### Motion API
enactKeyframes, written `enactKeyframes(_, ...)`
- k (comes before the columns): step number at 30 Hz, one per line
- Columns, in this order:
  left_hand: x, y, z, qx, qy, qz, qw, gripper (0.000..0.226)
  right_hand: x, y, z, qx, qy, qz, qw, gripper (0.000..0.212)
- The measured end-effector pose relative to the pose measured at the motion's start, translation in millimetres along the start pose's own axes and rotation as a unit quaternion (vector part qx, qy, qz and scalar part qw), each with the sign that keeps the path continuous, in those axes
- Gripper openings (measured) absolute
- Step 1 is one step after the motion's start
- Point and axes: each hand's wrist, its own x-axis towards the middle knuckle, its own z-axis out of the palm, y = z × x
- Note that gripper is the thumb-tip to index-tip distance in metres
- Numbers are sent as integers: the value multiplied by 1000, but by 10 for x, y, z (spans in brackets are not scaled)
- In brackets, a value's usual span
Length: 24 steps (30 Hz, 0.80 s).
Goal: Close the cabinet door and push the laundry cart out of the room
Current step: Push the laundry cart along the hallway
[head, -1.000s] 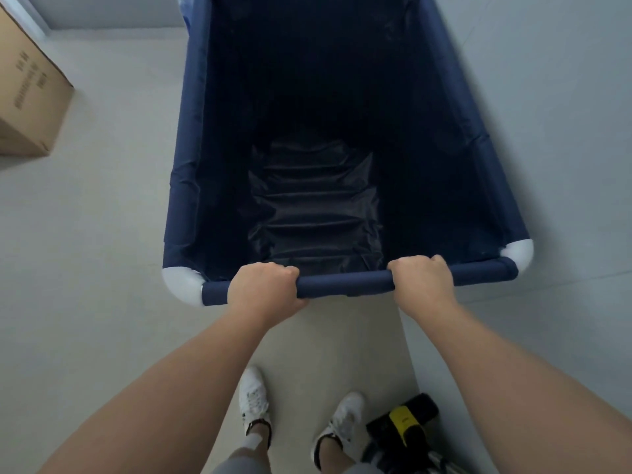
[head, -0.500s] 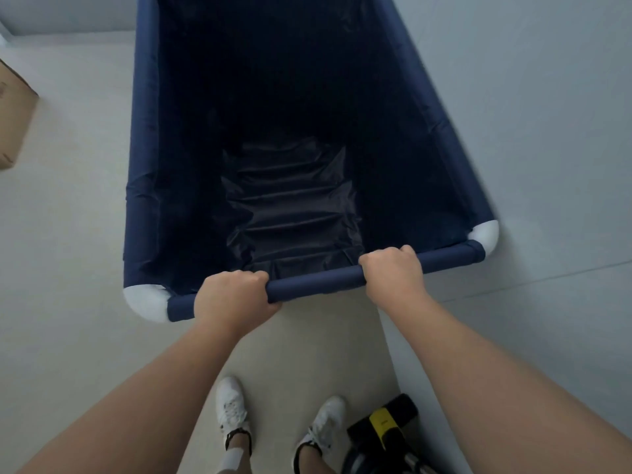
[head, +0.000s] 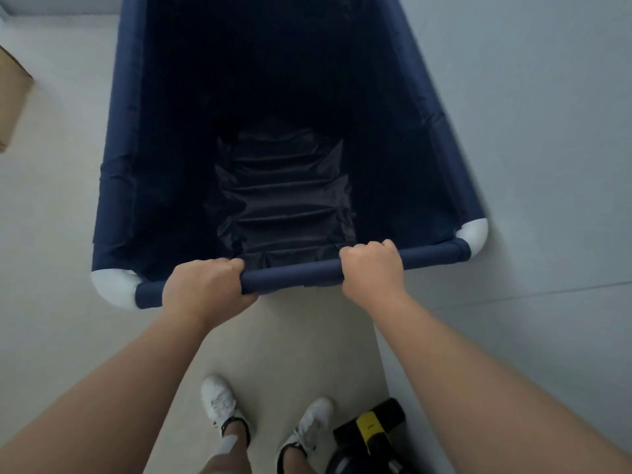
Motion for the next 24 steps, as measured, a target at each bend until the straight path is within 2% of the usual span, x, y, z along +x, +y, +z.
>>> enactKeyframes(7, 122, -66, 0, -38, 22, 23, 999, 43, 109, 52, -49, -3, 22, -39, 999, 23)
enactKeyframes(14, 370, -146, -34, -47, 1, 23, 999, 52, 373, 95, -135, -2, 4, -14, 1000, 16)
enactKeyframes(17, 463, -167, -56, -40, -9, 21, 999, 45, 492, 147, -175, -20, -33, -22, 999, 9)
enactKeyframes(19, 493, -180, -66, -30, -19, 20, 999, 32, 568, 163, -194, -19, -50, -33, 998, 6)
enactKeyframes(21, 527, -193, -75, -25, -30, 20, 999, 21, 624, 173, -245, -6, -75, -35, 997, 6)
enactKeyframes(24, 579, -215, -75, -17, -32, 12, 999, 17, 715, 171, -328, -18, -110, -45, 993, 10)
